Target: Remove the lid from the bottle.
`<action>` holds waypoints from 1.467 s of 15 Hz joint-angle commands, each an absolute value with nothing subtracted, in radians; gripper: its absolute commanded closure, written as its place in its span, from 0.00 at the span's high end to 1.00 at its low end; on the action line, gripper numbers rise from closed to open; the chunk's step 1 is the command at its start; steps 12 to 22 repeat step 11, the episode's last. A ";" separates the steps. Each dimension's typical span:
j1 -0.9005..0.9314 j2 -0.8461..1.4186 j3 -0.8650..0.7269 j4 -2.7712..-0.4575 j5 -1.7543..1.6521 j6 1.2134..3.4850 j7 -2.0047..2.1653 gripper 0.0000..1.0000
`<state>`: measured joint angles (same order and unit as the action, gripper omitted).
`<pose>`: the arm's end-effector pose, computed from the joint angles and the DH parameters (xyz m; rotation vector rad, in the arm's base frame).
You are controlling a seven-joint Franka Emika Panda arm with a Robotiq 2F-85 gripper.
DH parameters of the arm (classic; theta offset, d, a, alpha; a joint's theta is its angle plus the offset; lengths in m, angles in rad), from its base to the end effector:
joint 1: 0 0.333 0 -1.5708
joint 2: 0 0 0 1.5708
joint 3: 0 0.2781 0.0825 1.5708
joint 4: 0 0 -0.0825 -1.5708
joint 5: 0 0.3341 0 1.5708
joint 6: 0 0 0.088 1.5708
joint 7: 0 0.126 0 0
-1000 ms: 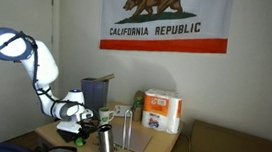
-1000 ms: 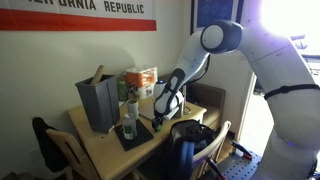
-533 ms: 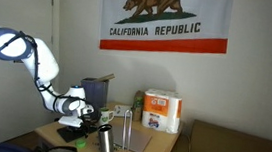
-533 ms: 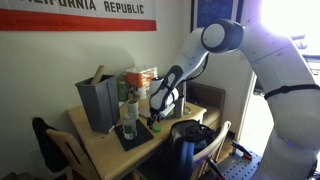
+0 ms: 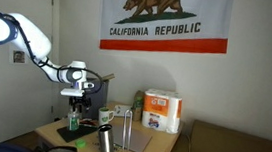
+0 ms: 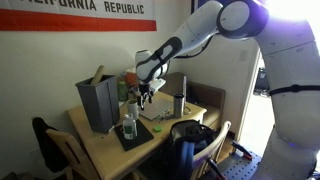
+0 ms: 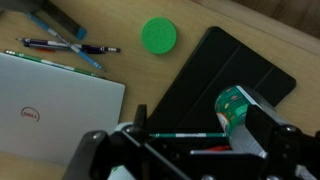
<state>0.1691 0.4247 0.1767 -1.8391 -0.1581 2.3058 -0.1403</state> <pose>0.5618 0.1907 0.2838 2.9723 0.8741 0.0863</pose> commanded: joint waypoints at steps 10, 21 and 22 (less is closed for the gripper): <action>0.183 0.386 0.182 -1.789 -0.128 2.208 -0.170 1.00; 0.183 0.386 0.182 -1.789 -0.128 2.208 -0.170 1.00; 0.183 0.386 0.182 -1.789 -0.128 2.208 -0.170 1.00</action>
